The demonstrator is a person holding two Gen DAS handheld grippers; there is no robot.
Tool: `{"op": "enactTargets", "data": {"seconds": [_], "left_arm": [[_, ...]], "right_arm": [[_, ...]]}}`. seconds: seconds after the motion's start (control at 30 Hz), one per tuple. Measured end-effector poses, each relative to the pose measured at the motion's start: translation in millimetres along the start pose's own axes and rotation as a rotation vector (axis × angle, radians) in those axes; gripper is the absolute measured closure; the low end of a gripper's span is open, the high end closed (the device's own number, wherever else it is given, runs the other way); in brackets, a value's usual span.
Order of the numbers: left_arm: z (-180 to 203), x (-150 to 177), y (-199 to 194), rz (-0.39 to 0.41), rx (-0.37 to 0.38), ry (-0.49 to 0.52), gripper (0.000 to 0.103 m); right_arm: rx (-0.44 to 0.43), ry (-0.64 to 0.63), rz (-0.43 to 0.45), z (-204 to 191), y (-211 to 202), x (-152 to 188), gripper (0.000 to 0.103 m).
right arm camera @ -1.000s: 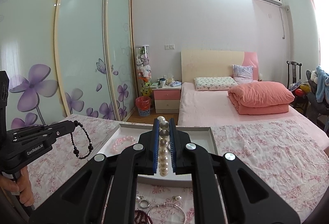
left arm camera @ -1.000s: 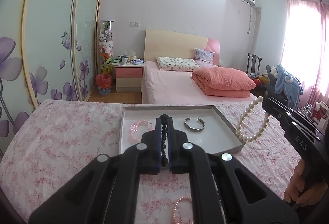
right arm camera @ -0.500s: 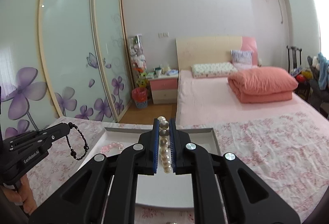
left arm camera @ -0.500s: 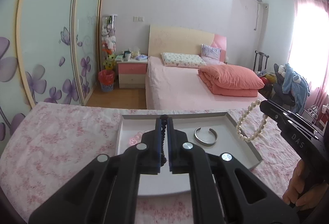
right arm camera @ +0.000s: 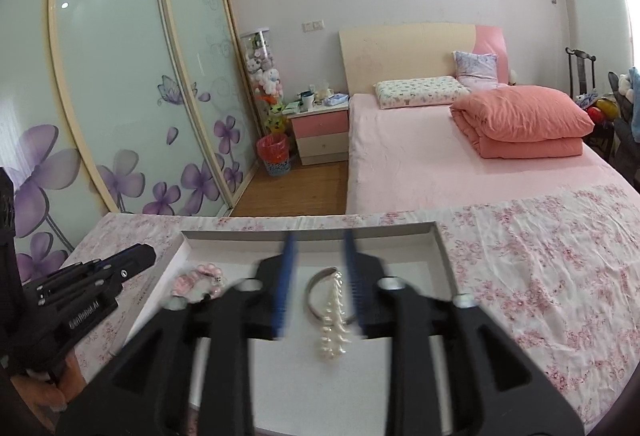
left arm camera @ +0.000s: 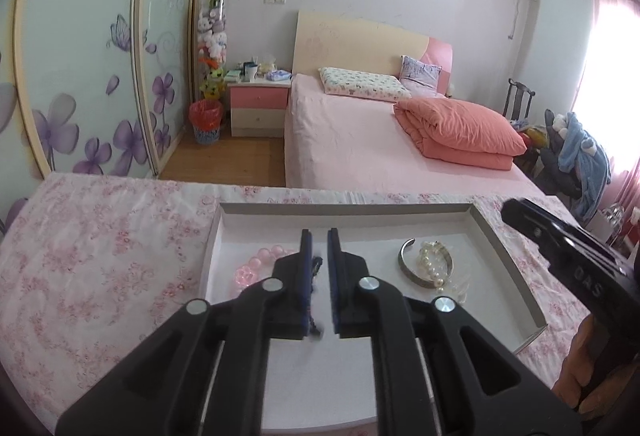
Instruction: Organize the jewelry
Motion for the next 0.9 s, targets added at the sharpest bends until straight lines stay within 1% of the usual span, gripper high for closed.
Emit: {"op": "enactTargets", "data": {"seconds": [0.1, 0.27, 0.57, 0.67, 0.73, 0.8, 0.9], "left_arm": [[-9, 3, -2, -0.003, -0.010, -0.023, 0.086], [-20, 10, -9, -0.012, -0.022, -0.044, 0.085], [-20, 20, -20, -0.022, -0.021, -0.044, 0.083], [-19, 28, -27, -0.026, -0.013, -0.040, 0.083], [-18, 36, -34, -0.030, -0.006, -0.036, 0.079], [-17, 42, -40, -0.032, -0.001, -0.029, 0.075], [-13, 57, -52, -0.040, 0.014, -0.009, 0.073]], "right_arm": [[0.017, 0.005, 0.004, 8, -5, 3, 0.065], [0.018, 0.030, 0.001, 18, -12, 5, 0.065], [0.016, 0.015, -0.005, 20, -23, 10, 0.065], [0.014, 0.006, -0.012, 21, -33, 18, 0.065], [0.014, 0.001, -0.024, 24, -41, 27, 0.065], [0.013, -0.006, -0.045, 27, -49, 37, 0.065], [0.017, -0.024, -0.095, 33, -57, 59, 0.065]]}}
Point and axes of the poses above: each gripper's, at about its wrist camera, not at the fingertips, and y roughly the way its jaws point, z to its right, x to its underside, the point moved 8 cm from there along y, roughly the way its jaws point, and after that the axes turned 13 degrees about y, right-handed, at the moved point
